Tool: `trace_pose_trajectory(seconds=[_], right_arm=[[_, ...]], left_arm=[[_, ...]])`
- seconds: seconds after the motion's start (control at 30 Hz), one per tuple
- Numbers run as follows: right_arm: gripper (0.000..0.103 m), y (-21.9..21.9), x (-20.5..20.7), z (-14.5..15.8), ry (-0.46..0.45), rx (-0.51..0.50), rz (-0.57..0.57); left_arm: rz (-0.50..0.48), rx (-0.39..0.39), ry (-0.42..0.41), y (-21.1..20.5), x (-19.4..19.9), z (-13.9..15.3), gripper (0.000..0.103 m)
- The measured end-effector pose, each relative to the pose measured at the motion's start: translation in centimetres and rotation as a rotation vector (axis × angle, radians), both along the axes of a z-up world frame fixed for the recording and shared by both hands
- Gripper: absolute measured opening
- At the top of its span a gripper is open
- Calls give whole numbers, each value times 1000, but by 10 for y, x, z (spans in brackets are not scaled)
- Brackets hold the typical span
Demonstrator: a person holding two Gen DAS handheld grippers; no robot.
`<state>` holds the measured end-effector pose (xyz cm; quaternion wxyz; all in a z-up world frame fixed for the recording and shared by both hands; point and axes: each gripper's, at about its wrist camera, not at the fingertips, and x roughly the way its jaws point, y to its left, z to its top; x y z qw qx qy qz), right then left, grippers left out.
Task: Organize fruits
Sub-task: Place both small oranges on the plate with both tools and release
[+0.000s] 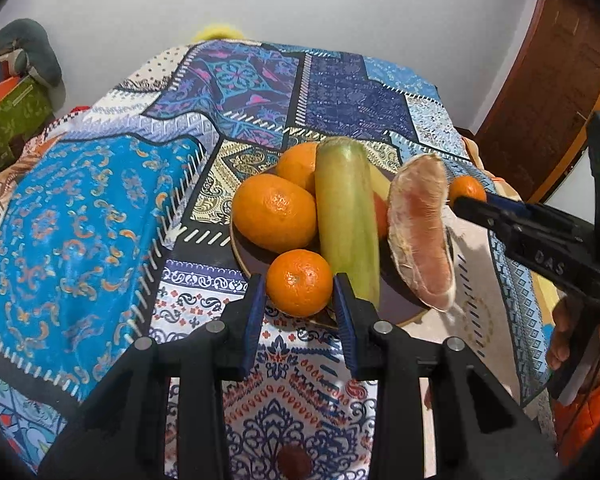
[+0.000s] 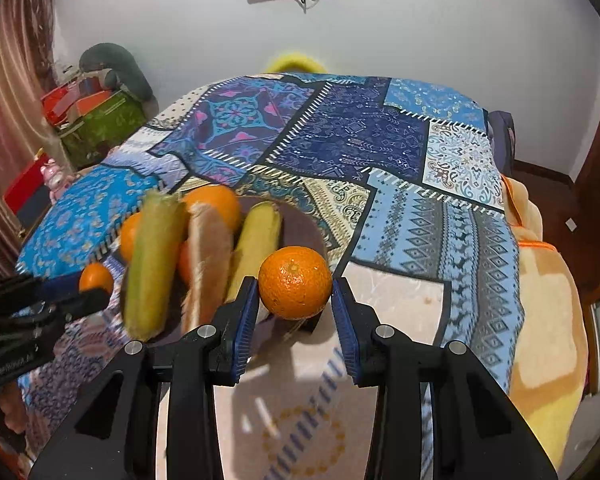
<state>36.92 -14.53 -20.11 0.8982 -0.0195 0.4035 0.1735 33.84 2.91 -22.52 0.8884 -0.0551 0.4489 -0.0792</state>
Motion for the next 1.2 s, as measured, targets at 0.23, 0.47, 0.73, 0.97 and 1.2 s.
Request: trace_pose_trajectory(seconds=[0.23, 0.47, 0.73, 0.97, 1.2], right_arm=[[35, 11, 23, -14, 26, -16, 14], [35, 10, 33, -24, 58, -20, 23], [39, 9, 29, -19, 61, -21, 36], [40, 5, 6, -1, 26, -26, 33], [40, 2, -35, 28, -20, -3, 42]], left_arm=[[0, -12, 14, 4, 7, -8, 34], [-8, 2, 24, 3, 8, -11, 34], [-12, 0, 24, 1, 4, -3, 35], [-14, 23, -25, -1, -20, 24, 35], [5, 32, -75, 4, -53, 55, 35]])
